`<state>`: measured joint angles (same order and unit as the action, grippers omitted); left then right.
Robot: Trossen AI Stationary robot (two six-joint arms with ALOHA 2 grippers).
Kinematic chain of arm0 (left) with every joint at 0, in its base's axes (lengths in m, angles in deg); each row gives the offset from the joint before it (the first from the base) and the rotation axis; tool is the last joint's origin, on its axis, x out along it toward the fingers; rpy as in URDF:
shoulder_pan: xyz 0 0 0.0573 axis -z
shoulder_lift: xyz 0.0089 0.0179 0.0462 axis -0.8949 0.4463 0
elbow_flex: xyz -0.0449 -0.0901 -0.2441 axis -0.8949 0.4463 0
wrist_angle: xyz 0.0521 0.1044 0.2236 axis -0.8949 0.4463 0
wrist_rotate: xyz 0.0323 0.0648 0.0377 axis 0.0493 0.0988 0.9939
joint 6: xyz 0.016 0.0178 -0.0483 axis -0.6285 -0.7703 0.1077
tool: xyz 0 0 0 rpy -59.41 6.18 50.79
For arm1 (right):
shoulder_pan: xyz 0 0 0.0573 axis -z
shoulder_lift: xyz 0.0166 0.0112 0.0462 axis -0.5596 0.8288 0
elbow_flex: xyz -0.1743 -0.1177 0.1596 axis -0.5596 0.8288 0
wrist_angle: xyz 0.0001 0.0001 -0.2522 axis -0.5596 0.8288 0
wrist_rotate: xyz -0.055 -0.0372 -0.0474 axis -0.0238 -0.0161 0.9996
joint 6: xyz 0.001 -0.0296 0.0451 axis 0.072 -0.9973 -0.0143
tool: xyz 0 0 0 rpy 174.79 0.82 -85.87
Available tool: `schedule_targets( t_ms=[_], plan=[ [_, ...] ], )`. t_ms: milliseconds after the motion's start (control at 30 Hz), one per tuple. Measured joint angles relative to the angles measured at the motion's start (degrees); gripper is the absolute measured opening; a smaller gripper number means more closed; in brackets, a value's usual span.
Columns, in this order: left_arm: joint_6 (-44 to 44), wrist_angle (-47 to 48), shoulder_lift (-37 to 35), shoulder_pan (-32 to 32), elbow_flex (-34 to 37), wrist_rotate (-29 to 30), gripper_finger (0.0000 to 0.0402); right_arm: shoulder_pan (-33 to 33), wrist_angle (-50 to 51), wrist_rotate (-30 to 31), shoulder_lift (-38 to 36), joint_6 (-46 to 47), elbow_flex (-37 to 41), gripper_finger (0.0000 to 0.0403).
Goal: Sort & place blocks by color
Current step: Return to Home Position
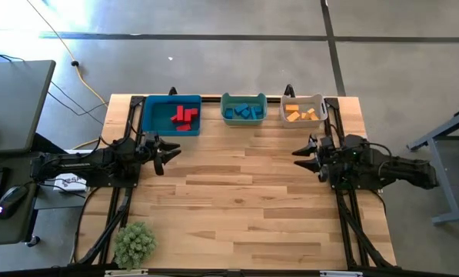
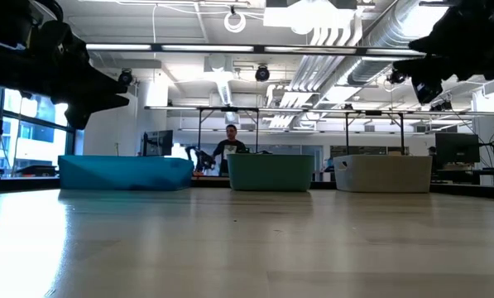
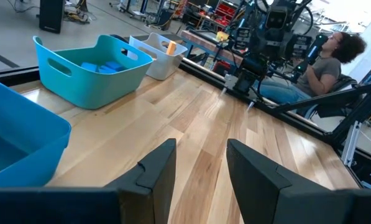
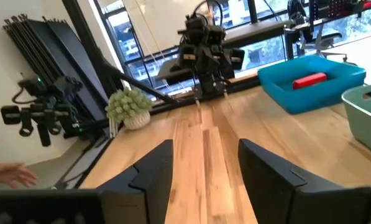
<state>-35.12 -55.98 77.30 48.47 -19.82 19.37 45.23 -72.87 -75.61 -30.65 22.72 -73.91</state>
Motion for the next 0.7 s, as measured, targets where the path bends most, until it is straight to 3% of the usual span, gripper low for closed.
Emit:
schedule_targets(
  t_ms=[533, 700],
  plan=[
    [0.01, 0.02, 0.0, 0.01, -0.02, 0.03, 0.0131, 0.0, -4.97, 0.52, 0.39, -4.92, 6.8, 0.017],
    [-0.02, 0.02, 0.0, 0.02, -0.02, 0.02, 0.0131, 0.02, -4.42, 4.37, 0.93, -5.62, 6.8, 0.017]
  ],
)
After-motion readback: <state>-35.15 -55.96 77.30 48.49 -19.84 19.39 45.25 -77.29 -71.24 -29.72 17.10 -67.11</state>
